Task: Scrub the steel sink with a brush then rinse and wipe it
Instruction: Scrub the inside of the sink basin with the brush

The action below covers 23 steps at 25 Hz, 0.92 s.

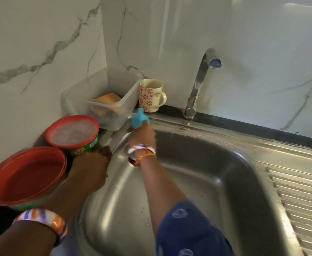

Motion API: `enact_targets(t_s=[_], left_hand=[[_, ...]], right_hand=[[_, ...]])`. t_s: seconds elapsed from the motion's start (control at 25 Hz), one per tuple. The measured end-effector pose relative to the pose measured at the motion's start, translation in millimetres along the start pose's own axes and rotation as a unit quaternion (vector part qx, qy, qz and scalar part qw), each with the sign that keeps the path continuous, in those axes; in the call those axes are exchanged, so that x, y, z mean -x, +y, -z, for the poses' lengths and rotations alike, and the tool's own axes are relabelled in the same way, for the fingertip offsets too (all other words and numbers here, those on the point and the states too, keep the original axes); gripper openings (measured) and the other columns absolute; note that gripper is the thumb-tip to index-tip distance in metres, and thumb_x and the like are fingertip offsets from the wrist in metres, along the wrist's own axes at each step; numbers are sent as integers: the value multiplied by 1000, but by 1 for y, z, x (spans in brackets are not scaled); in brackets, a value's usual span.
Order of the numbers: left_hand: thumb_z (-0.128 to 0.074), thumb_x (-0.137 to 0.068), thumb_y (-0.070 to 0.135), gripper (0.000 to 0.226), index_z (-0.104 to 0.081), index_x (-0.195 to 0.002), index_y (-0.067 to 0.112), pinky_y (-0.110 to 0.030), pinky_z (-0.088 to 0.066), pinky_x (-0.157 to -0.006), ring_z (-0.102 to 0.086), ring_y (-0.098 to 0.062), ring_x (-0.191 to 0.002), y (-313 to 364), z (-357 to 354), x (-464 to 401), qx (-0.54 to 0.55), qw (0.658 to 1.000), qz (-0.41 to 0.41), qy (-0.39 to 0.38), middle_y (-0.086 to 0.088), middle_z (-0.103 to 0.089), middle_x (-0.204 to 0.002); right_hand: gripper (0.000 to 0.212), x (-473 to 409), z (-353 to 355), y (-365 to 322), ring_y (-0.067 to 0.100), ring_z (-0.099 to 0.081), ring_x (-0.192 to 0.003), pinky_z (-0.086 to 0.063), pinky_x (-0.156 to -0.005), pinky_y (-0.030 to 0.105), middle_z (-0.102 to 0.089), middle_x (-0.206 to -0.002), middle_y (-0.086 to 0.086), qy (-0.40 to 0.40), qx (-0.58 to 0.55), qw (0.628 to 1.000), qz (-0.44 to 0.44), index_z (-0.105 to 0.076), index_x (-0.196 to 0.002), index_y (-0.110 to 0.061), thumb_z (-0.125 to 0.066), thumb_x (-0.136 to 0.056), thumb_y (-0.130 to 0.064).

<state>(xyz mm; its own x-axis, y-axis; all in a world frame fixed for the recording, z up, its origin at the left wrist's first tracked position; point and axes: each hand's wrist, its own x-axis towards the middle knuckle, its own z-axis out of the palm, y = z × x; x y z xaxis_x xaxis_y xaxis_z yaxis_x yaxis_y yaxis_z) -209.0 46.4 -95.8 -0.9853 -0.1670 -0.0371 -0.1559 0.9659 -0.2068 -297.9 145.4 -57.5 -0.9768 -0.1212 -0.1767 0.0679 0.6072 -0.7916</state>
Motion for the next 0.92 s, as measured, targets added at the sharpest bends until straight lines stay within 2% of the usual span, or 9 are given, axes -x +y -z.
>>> enact_targets(t_s=[0.08,0.24,0.32,0.4,0.52,0.64,0.76,0.84,0.92], left_hand=[[-56,-89,35,70,-24,-147,14,-29,-48,-94,-47,-20,-128,-4,-4,-2,3,1000,-11,-8,-3,-37,-147],[-50,-92,40,69,-19,-147,14,-30,-43,-98,-34,-16,-137,-4,-10,-3,-48,997,-48,31,0,-26,-152],[-48,-92,40,67,-21,-147,13,-30,-42,-101,-30,-16,-139,-3,-13,-6,-65,996,-53,38,0,-25,-152],[-47,-93,37,64,-23,-147,13,-31,-42,-101,-29,-16,-139,-4,-15,-8,-74,995,-55,31,0,-26,-152],[-47,-93,33,63,-22,-147,12,-31,-43,-99,-30,-16,-139,-3,-15,-8,-79,995,-50,39,0,-27,-152],[-50,-91,35,65,-23,-146,13,-31,-44,-97,-37,-17,-135,-4,-15,-8,-71,996,-39,39,-1,-30,-150],[-55,-87,37,64,-29,-142,16,-30,-48,-93,-49,-18,-126,-5,-18,-9,-31,999,-11,24,0,-38,-145],[-55,-88,39,66,-27,-143,17,-30,-48,-95,-47,-18,-128,-7,-17,-10,-25,999,-19,30,1,-36,-147],[-53,-90,40,67,-23,-145,16,-30,-44,-99,-39,-17,-134,-8,-17,-9,-40,998,-34,33,0,-31,-150]], right_hand=[[36,-14,-2,10,30,-53,-122,-43,-102,39,-55,-131,14,7,1,1000,22,-48,-130,-8,-39,-96,-16],[35,6,94,56,32,-55,-118,-44,-93,34,-57,-128,20,105,58,993,-15,-53,-126,0,-37,-96,-8],[37,32,130,59,34,-46,-126,-35,-96,31,-48,-137,24,194,68,978,-45,-45,-132,7,-31,-99,-4],[38,56,160,48,36,-37,-132,-26,-94,29,-39,-142,27,224,108,965,-82,-38,-135,11,-28,-99,1],[36,19,143,81,38,-45,-126,-34,-101,37,-48,-135,26,252,92,957,-107,-45,-130,7,-34,-98,-4],[36,-22,58,76,34,-56,-117,-45,-99,41,-58,-125,18,181,65,981,-39,-50,-128,-7,-36,-95,-9],[36,-26,-15,23,32,-53,-120,-42,-99,41,-55,-129,15,55,41,997,48,-44,-131,-12,-36,-96,-13],[35,-32,-11,19,32,-52,-121,-42,-99,39,-55,-130,15,32,66,995,74,-48,-128,-10,-37,-96,-14],[34,-36,35,46,31,-55,-118,-45,-94,35,-58,-127,16,70,110,990,57,-53,-125,-5,-38,-95,-12]])
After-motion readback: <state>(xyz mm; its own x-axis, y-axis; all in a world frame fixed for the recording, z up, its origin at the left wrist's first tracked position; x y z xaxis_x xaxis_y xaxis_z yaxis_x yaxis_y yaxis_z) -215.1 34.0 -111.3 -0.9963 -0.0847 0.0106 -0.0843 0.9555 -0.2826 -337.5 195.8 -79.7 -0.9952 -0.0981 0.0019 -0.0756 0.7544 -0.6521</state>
